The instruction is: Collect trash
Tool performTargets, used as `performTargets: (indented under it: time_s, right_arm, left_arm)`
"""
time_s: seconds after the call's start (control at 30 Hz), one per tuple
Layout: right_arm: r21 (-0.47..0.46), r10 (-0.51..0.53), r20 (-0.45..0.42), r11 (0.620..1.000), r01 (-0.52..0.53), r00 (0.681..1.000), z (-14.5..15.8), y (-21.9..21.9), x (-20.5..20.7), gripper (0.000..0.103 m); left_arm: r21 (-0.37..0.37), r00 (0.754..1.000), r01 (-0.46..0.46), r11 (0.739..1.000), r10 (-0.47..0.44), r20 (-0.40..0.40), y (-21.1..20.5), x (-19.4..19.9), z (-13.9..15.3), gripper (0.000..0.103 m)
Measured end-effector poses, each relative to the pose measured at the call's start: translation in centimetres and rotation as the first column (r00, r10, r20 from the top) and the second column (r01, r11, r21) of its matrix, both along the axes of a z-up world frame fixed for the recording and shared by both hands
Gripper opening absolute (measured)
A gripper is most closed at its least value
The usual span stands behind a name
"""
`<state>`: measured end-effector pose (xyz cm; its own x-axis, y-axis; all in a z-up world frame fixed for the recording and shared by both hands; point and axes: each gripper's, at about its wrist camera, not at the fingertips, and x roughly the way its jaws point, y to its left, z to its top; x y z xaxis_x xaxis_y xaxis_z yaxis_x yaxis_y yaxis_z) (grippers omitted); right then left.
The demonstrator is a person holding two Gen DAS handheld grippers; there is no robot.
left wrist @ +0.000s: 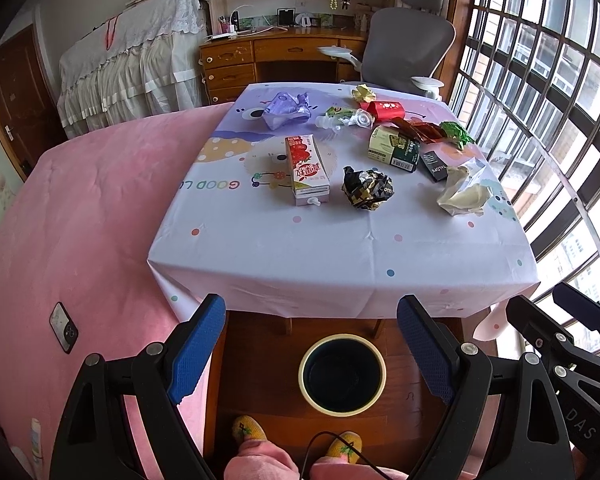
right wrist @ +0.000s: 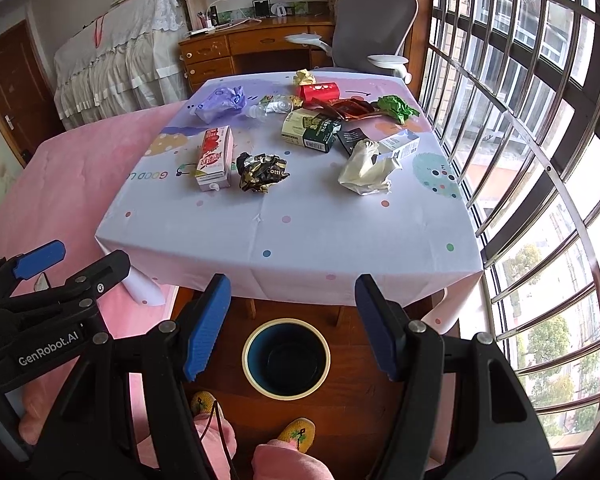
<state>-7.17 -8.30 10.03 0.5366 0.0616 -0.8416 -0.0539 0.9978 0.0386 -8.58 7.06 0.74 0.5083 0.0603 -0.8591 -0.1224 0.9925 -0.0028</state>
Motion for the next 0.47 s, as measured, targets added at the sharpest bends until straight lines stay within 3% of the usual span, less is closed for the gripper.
performTargets:
  time_s: [0.47]
  right_arm:
    - [-0.003,0.004,0.002,1.000,-0.004,1.000,-0.01,0.60,-0.43,0.062]
  left_arm:
    - [0.005,1.000,0.001,1.000,-0.001,-0.004,0.01,-0.08,-0.03,0.089]
